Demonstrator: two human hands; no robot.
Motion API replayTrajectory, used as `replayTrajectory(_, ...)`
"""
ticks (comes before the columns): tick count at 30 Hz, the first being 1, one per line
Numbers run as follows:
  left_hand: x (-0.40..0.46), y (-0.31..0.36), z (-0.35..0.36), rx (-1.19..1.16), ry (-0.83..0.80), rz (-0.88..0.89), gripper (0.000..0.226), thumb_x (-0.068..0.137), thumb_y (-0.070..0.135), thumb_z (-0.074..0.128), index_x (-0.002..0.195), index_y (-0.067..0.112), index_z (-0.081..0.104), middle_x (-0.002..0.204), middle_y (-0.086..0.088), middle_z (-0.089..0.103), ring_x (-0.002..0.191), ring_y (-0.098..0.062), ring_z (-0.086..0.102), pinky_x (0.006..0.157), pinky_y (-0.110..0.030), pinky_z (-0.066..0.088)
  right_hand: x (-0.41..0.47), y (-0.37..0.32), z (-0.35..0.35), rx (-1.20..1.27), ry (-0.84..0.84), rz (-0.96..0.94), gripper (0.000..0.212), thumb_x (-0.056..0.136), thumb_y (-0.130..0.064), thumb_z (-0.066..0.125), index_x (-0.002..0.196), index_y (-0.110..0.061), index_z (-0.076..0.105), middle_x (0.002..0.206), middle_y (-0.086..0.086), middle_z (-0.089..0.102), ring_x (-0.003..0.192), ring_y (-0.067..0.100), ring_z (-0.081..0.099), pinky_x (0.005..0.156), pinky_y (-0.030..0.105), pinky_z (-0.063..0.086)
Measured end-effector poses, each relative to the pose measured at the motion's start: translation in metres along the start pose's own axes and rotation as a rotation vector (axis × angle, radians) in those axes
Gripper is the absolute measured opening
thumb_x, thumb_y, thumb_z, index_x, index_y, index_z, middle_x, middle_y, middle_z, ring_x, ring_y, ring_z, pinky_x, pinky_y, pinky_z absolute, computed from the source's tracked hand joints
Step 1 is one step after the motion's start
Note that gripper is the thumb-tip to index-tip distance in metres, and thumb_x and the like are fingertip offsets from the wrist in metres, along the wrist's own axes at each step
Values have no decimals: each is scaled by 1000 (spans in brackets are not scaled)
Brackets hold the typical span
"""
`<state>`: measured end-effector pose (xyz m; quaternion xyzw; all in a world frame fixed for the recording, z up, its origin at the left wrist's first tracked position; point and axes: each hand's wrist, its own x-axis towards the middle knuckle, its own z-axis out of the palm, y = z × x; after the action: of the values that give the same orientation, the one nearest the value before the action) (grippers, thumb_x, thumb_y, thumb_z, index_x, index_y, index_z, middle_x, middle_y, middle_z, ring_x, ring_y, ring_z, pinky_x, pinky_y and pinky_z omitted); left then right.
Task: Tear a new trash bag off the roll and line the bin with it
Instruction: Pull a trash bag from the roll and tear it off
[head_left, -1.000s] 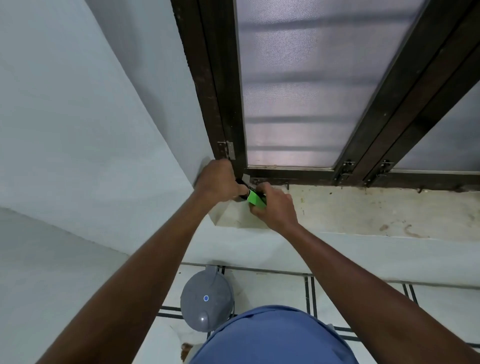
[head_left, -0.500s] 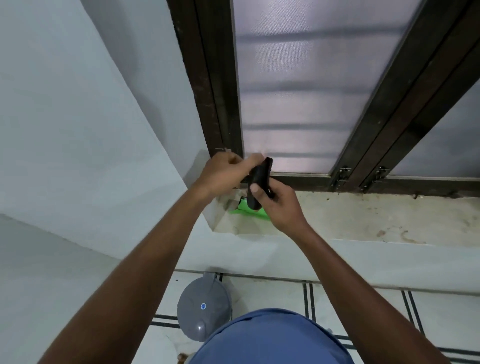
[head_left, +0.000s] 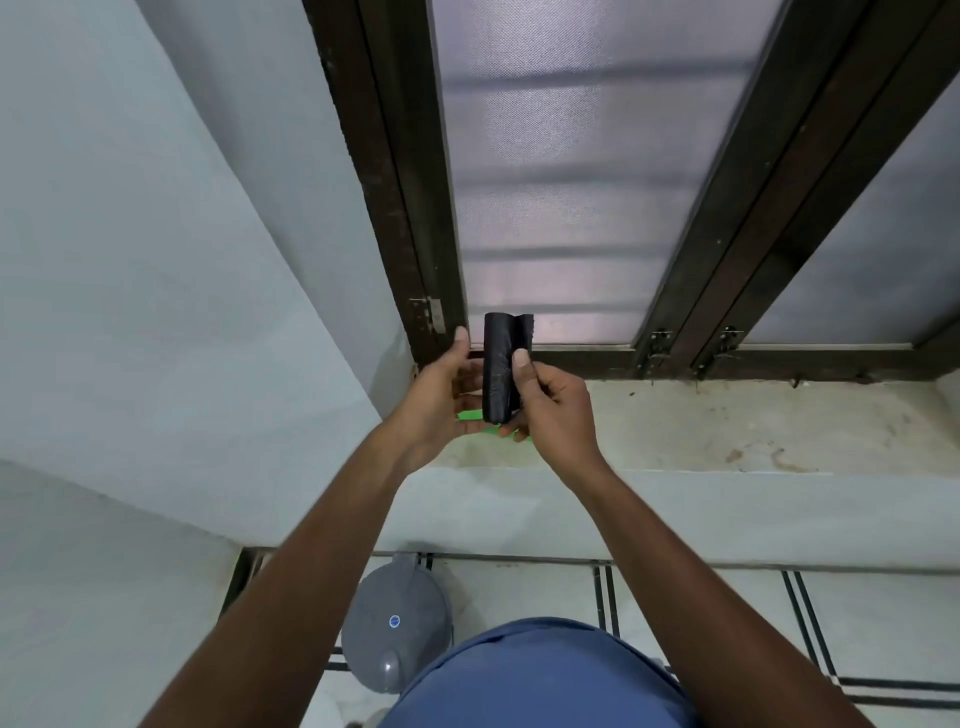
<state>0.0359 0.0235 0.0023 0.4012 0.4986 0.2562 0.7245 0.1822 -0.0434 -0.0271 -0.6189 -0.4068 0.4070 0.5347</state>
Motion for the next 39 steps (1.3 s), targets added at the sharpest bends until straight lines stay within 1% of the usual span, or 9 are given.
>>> replayTrajectory(4, -6, -7, -6, -104, -35, 14, 80, 92, 83, 55, 140, 21, 71, 137, -13, 75, 127, -33, 72, 111, -55, 55, -5, -5, -3, -131, 40, -92, 28, 106, -45, 73, 92, -23, 83, 75, -6, 80, 54, 20, 75, 52, 35, 61)
replayTrajectory(11, -10, -28, -12, -138, -15, 46, 45, 99, 36, 77, 140, 17, 71, 135, -4, 77, 128, -24, 72, 106, -39, 58, -1, 1, -14, 80, 180, 88, 30, 106, -38, 75, 89, -13, 78, 64, -8, 69, 50, 11, 59, 51, 26, 49)
replayTrajectory(14, -8, -40, -20, -12, 236, -11, 46, 95, 34, 81, 136, 14, 69, 130, -6, 78, 119, -28, 74, 103, -44, 61, -7, 8, -20, -321, 179, 262, 50, 105, -56, 69, 136, -17, 69, 126, 6, 81, 105, 27, 77, 91, 44, 63)
replayTrajectory(18, -17, -45, -12, 230, 237, 120, 39, 98, 37, 78, 132, 23, 63, 127, -2, 75, 113, -22, 74, 97, -37, 62, -28, -10, -6, -810, 37, -80, 88, 111, -68, 43, 176, -17, 14, 182, 8, 27, 168, 32, 22, 134, 57, 25)
replayTrajectory(20, -27, -42, -6, 239, 107, 172, 40, 96, 34, 79, 132, 26, 63, 125, -4, 76, 114, -22, 75, 100, -40, 62, -25, -19, 2, -624, -147, -118, 85, 109, -74, 36, 177, -28, 12, 181, 3, 29, 168, 25, 20, 136, 54, 19)
replayTrajectory(23, -38, -37, -4, 177, 57, 192, 36, 96, 27, 81, 130, 22, 68, 122, -8, 79, 115, -27, 77, 99, -44, 63, -13, -20, 6, -326, -319, 106, 84, 100, -88, 37, 159, -30, 49, 152, 0, 65, 143, 19, 59, 124, 51, 46)
replayTrajectory(31, -62, -26, -22, -196, -10, 54, 43, 104, 47, 65, 132, 16, 75, 126, -11, 80, 118, -32, 77, 105, -50, 59, -13, -23, -21, -313, -235, 89, 72, 76, -91, 75, 99, -23, 70, 92, -6, 80, 89, 13, 78, 84, 42, 65)
replayTrajectory(35, -58, -33, -32, -38, 52, 64, 43, 94, 34, 82, 131, 13, 75, 122, -8, 82, 116, -30, 78, 107, -46, 60, -6, -23, -49, -671, -181, 102, 82, 68, -98, 73, 100, -23, 68, 103, 0, 77, 98, 21, 73, 89, 48, 62)
replayTrajectory(39, -54, -36, -25, 10, 67, 96, 44, 98, 32, 78, 138, 17, 69, 123, -5, 82, 115, -26, 78, 107, -46, 60, -3, -29, -57, -1278, -197, -4, 133, 69, -113, 35, 160, -17, 45, 166, 17, 45, 155, 41, 38, 128, 68, 28)
